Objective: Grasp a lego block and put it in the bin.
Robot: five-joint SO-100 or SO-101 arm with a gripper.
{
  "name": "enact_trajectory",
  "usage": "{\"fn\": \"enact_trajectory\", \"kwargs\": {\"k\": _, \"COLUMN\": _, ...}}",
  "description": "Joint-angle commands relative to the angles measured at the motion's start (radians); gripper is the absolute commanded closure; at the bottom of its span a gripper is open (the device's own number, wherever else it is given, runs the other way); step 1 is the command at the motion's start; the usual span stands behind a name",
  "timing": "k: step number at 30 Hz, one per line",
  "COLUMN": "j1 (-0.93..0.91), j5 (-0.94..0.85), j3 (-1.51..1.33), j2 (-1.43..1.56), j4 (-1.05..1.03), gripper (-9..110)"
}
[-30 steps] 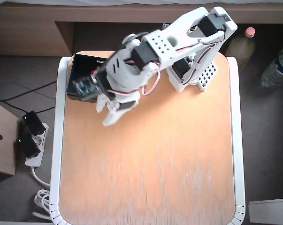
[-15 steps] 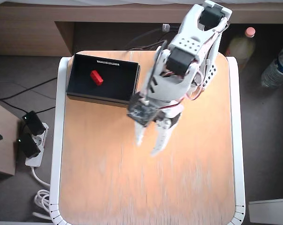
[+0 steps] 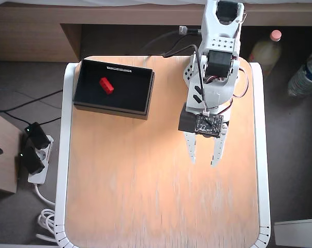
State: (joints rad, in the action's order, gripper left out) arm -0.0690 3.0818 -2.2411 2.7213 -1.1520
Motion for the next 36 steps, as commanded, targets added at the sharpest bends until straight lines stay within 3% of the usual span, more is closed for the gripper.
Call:
{"fn": "enact_trajectory", "kwargs": {"k": 1, "j1": 0.031, "j5": 0.015, "j3": -0.095, "j2": 0.123, "j4": 0.075, "gripper": 86}}
{"fn": "enact_trajectory", "kwargs": {"k": 24, "j1": 0.074, "j5": 0.057, "j3": -0.770, "j2": 0.529, "j4": 0.179, "gripper": 86}}
{"fn": "enact_trajectory", "kwargs": {"k": 32, "j1": 0.075, "j5": 0.018, "j3": -0.931, "j2": 0.575, "j4": 0.176, "gripper": 86}}
{"fn": "enact_trajectory", "kwargs": {"k": 36, "j1": 0.092, "j5": -0.092, "j3": -0.931, "j2": 0.575, "j4": 0.146, "gripper": 86}}
